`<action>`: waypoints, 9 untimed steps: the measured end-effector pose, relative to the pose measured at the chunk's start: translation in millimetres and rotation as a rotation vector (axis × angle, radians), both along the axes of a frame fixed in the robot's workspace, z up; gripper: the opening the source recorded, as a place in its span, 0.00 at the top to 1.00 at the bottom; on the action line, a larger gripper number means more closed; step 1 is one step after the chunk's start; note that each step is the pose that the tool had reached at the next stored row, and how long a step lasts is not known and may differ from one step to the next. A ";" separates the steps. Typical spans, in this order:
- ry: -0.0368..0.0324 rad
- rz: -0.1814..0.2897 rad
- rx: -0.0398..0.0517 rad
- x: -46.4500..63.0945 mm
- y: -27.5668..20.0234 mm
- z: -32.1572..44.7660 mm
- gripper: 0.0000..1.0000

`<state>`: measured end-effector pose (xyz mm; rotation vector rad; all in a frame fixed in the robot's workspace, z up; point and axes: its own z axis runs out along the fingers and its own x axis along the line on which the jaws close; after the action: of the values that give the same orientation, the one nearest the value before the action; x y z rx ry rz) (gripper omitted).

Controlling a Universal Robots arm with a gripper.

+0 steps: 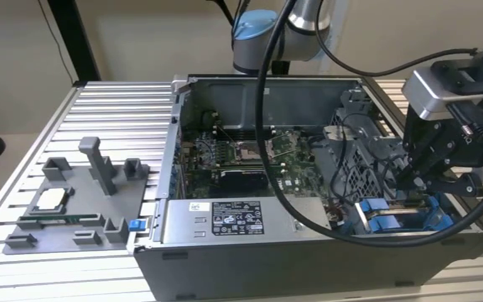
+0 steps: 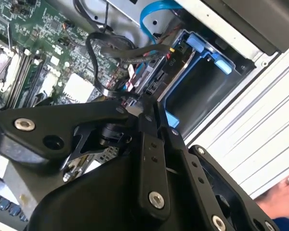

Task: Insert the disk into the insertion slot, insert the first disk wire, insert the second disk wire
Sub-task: 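Insert the second disk wire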

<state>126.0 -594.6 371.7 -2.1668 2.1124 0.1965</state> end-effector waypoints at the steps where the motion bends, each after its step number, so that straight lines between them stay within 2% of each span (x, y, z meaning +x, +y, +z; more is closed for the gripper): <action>1: 0.0000 0.000 0.0000 0.0 0.0 0.0 1.00; 9: -0.0001 0.000 0.0000 -0.1 -0.1 -0.3 1.00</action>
<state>126.0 -594.7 371.4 -2.1667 2.1124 0.1964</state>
